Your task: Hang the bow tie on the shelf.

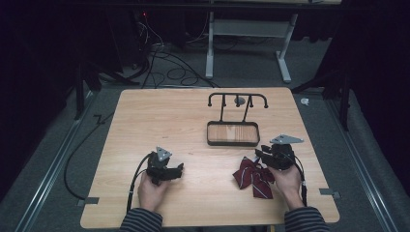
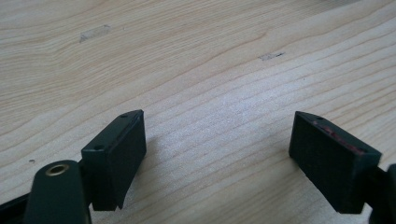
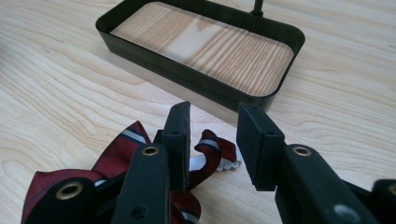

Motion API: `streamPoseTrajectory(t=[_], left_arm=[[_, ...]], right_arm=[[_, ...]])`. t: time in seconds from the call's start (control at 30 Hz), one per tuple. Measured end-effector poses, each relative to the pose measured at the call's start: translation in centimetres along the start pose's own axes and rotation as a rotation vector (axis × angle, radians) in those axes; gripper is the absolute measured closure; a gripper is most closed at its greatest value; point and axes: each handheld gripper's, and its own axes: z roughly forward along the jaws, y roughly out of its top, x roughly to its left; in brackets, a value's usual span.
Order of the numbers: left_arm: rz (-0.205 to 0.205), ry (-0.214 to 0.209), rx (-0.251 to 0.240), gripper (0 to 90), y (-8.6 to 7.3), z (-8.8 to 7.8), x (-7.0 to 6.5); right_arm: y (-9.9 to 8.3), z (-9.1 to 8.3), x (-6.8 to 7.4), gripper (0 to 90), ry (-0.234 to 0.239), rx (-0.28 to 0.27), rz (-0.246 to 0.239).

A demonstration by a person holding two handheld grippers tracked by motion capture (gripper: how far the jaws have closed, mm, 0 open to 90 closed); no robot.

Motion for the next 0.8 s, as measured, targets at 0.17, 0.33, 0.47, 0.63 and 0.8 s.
streamPoseTrajectory(t=[0.17,0.33,0.47,0.63,0.8], left_arm=[[0.0,-0.001,0.003,19.2,0.0,0.0,0.0],[0.001,0.0,0.002,19.2,0.0,0.0,0.0],[0.001,0.0,0.002,19.2,0.0,0.0,0.0],[0.0,0.0,0.002,19.2,0.0,0.0,0.0],[0.0,-0.002,0.003,19.2,0.0,0.0,0.0]], right_arm=[[0.0,0.9,0.1,67.5,0.007,0.039,-0.012],[-0.2,1.6,0.1,76.9,0.02,0.07,-0.017],[-0.3,1.6,0.2,85.9,0.021,0.069,-0.029],[-0.2,0.8,0.3,89.2,0.025,0.038,-0.034],[0.1,0.0,0.3,89.4,0.036,0.014,-0.037]])
